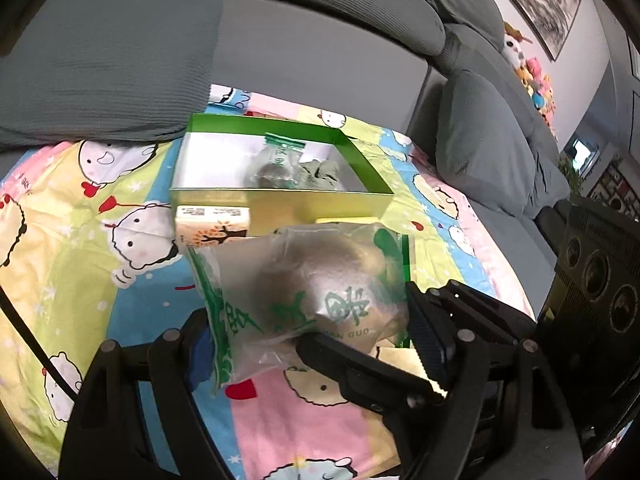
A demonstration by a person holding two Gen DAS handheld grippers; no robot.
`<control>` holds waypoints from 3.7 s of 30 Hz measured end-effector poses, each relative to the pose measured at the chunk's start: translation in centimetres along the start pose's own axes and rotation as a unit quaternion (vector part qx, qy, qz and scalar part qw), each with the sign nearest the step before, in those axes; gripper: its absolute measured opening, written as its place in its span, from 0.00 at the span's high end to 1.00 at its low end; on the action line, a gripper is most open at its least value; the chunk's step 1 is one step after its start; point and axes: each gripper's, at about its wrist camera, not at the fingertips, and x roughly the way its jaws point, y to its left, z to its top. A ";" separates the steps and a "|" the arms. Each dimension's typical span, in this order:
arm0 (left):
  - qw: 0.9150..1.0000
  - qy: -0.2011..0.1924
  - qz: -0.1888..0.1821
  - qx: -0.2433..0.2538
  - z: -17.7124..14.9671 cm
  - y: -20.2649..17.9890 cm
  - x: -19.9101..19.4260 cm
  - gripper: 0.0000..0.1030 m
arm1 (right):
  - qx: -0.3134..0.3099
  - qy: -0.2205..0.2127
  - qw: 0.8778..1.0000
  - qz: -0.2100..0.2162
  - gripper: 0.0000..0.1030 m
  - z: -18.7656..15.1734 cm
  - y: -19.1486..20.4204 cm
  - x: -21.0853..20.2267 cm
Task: Organize objects
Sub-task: 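Lift the smaller bag and carry it toward the green box, then lower the clear bag into the green box and open the right gripper, then move the right gripper back toward the green-and-yellow scouring sponge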
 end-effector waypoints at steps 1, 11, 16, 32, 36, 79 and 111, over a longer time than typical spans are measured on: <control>1.000 0.000 0.001 0.005 0.1 -0.5 0.1 0.23 | 0.003 -0.003 1.000 0.000 0.49 -0.1 -0.3 -0.3; 0.999 0.015 -0.004 0.046 1.4 -4.0 2.5 0.23 | 0.037 -0.032 0.999 -0.018 0.49 -0.5 -3.8 -2.9; 0.998 0.020 -0.012 0.059 2.0 -5.3 3.8 0.23 | 0.049 -0.040 0.998 -0.030 0.49 -0.5 -5.4 -3.7; 0.997 0.023 -0.029 0.067 5.6 -5.8 6.8 0.23 | 0.064 -0.051 0.995 -0.058 0.49 1.2 -8.9 -3.1; 0.997 0.018 -0.029 0.070 6.6 -5.5 7.2 0.23 | 0.060 -0.052 0.995 -0.061 0.49 2.2 -9.5 -2.3; 0.994 0.102 0.009 -0.028 12.6 6.2 18.5 0.11 | 0.040 0.106 0.988 -0.105 0.43 6.2 -15.0 13.2; 0.986 -0.004 0.149 0.075 8.1 1.0 6.5 0.01 | 0.048 0.049 0.978 -0.196 0.27 2.6 -11.6 1.1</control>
